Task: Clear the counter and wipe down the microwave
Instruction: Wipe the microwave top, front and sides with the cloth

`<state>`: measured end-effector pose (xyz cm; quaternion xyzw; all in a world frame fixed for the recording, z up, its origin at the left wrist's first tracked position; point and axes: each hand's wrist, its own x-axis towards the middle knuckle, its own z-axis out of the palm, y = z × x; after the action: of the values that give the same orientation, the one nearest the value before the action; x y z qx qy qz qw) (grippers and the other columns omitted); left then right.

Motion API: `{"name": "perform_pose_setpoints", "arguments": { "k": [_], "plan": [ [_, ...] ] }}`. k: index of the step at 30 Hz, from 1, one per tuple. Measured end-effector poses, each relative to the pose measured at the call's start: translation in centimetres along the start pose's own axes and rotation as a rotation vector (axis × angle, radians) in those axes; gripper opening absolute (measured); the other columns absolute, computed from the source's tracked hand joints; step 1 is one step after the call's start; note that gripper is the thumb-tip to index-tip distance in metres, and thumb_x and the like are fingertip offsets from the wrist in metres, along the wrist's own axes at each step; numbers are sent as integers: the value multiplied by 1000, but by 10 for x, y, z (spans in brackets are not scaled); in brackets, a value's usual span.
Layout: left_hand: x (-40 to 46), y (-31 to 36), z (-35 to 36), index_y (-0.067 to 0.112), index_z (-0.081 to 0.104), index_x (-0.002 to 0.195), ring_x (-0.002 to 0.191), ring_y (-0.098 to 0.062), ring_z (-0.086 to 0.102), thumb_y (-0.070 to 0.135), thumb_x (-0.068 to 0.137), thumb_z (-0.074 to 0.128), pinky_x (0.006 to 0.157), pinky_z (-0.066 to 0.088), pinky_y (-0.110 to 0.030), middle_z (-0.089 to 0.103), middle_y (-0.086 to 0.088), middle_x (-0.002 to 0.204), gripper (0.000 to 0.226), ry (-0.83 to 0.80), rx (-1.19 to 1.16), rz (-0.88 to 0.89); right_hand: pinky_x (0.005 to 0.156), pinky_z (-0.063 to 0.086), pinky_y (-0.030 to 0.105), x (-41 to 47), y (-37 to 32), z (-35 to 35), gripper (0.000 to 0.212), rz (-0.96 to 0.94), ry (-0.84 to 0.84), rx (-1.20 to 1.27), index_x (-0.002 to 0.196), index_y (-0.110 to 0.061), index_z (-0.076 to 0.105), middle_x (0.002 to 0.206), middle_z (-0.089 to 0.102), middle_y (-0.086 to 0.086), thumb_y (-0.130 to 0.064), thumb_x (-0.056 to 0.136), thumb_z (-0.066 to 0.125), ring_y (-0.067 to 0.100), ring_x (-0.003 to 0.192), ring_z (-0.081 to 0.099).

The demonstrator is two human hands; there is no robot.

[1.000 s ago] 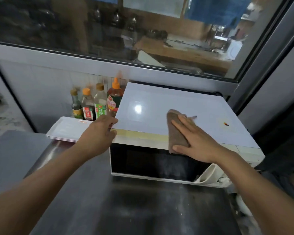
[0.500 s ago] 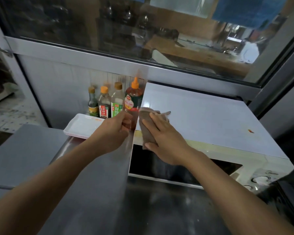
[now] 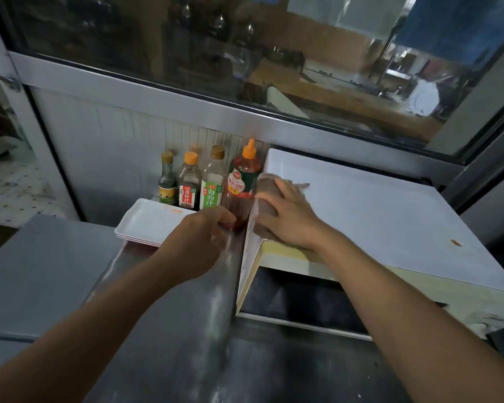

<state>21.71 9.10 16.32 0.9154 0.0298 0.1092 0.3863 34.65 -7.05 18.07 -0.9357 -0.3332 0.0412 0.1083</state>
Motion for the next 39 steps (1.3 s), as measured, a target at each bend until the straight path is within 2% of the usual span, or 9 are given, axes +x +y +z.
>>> {"name": "perform_pose_setpoints", "arguments": {
  "k": [6, 11, 13, 16, 21, 25, 28, 34, 39],
  "plan": [
    [-11, 1, -2, 21, 57, 110, 97, -12, 59, 12, 88, 56, 76, 38, -20, 60, 3, 113, 24, -24, 68, 13, 110, 21, 44, 34, 2, -6, 35, 100, 12, 31, 115, -30, 53, 148, 21, -2, -42, 81, 56, 27, 137, 18],
    [-17, 9, -9, 16, 59, 111, 77, -4, 50, 7, 88, 57, 59, 33, -6, 59, 3, 102, 26, 14, 85, 73, 106, 27, 40, -14, -14, 1, 6, -50, 57, 104, 78, -31, 54, 137, 30, -9, -34, 80, 58, 16, 125, 25],
    [-16, 13, -10, 16, 59, 109, 68, -2, 47, 6, 87, 55, 54, 32, -8, 59, 4, 96, 24, 23, 80, 60, 107, 28, 39, -40, -18, 7, 15, -129, 97, 91, 90, -25, 62, 136, 31, -8, -36, 81, 59, 14, 124, 25],
    [-14, 22, -7, 18, 57, 109, 67, -6, 49, 7, 87, 52, 52, 35, -17, 58, 3, 93, 25, 15, 26, 23, 108, 29, 39, -68, -21, 18, 41, -219, 175, -58, 116, -21, 59, 144, 30, -1, -41, 81, 61, 24, 133, 27],
    [-15, 34, 4, 19, 56, 109, 94, -15, 54, 7, 86, 53, 75, 42, -27, 60, 2, 106, 26, 24, 49, 24, 107, 33, 36, -98, -2, 21, 66, -200, 250, -181, 138, -26, 42, 151, 29, 0, -37, 79, 69, 24, 136, 32],
    [-16, 41, 17, 20, 53, 120, 101, -16, 53, 9, 86, 52, 82, 43, -26, 59, 0, 119, 36, -33, 58, 22, 105, 39, 46, -138, 50, 8, 66, 12, 257, -179, 142, -28, 37, 154, 23, -3, -47, 84, 61, 25, 135, 33],
    [-16, 47, 29, 21, 49, 128, 106, -11, 46, 10, 86, 55, 87, 37, -23, 54, 1, 127, 43, -62, 51, 100, 108, 35, 46, -156, 71, 3, 65, 82, 284, -232, 144, -23, 36, 154, 25, 1, -48, 87, 55, 26, 137, 31],
    [-15, 53, 41, 25, 46, 127, 111, -19, 52, 8, 85, 53, 88, 42, -29, 54, -2, 128, 46, -69, 140, 85, 119, 11, 43, -134, 37, 21, 74, 98, 288, -310, 151, -14, 11, 157, 18, 9, -53, 94, 38, 25, 145, 15],
    [-14, 68, 50, 21, 48, 122, 109, -23, 53, 5, 83, 56, 90, 46, -36, 57, -4, 123, 42, 1, 289, 68, 119, 13, 41, -117, 21, 27, 70, 19, 324, -302, 148, -19, 23, 155, 25, 7, -54, 92, 43, 26, 143, 19]
  ]
}}
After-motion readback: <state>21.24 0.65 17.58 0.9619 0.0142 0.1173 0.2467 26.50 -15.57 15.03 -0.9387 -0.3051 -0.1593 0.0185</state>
